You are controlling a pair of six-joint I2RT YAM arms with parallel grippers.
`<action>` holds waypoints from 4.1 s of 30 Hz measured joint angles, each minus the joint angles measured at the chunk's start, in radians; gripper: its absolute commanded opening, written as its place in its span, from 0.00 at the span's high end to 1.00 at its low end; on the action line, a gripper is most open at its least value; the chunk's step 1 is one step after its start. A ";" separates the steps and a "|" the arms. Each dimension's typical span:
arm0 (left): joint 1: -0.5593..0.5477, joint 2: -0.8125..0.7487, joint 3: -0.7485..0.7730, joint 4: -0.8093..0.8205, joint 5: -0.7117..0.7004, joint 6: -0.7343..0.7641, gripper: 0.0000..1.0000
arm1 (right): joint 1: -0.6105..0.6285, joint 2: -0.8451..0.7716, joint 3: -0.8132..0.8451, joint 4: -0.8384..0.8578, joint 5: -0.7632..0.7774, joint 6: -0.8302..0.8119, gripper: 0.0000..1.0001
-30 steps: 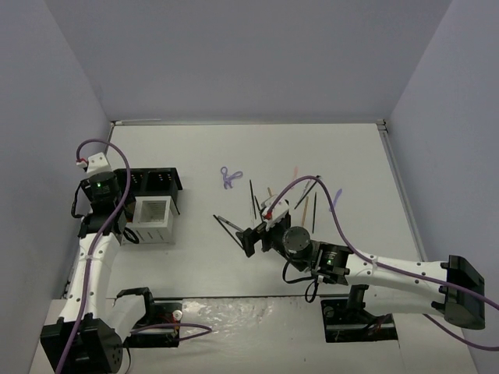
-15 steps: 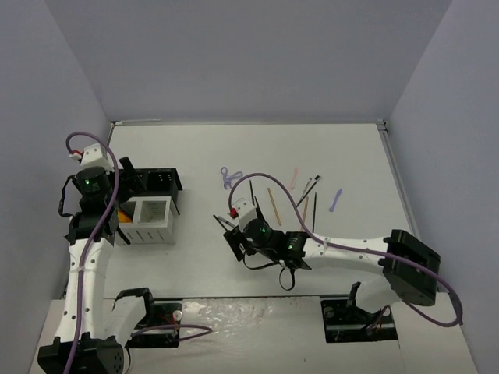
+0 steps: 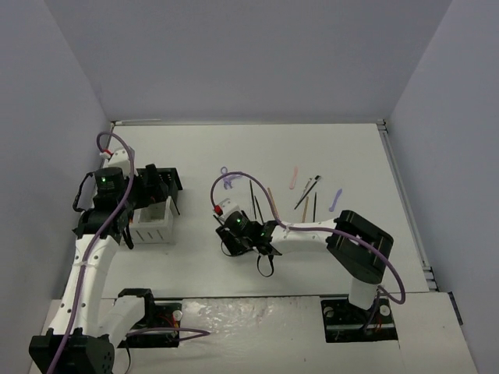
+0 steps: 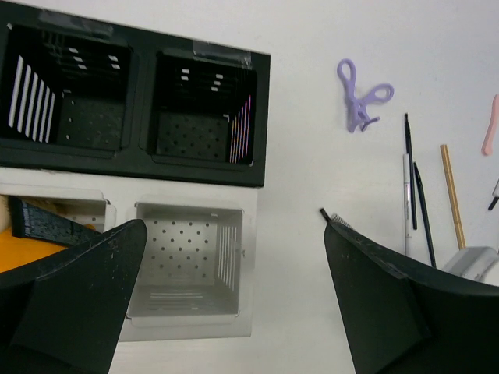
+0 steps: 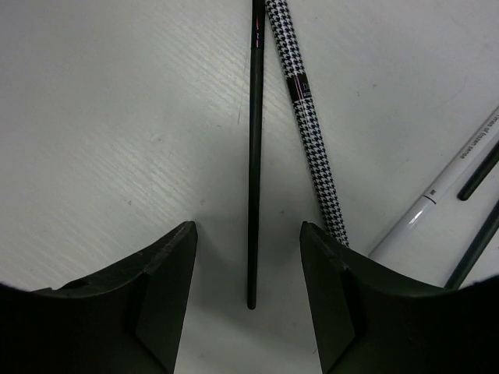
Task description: Organize the makeup
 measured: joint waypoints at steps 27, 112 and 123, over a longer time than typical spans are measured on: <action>-0.064 -0.030 0.038 -0.093 0.100 -0.022 0.03 | 0.004 0.005 0.079 0.005 -0.007 -0.031 1.00; 0.146 0.493 0.250 0.343 -0.433 -0.024 0.45 | -0.044 -0.653 -0.259 0.112 0.132 -0.010 0.14; 0.146 0.350 0.273 0.159 -0.345 -0.052 0.03 | -0.096 -0.495 -0.209 0.015 0.191 0.072 0.38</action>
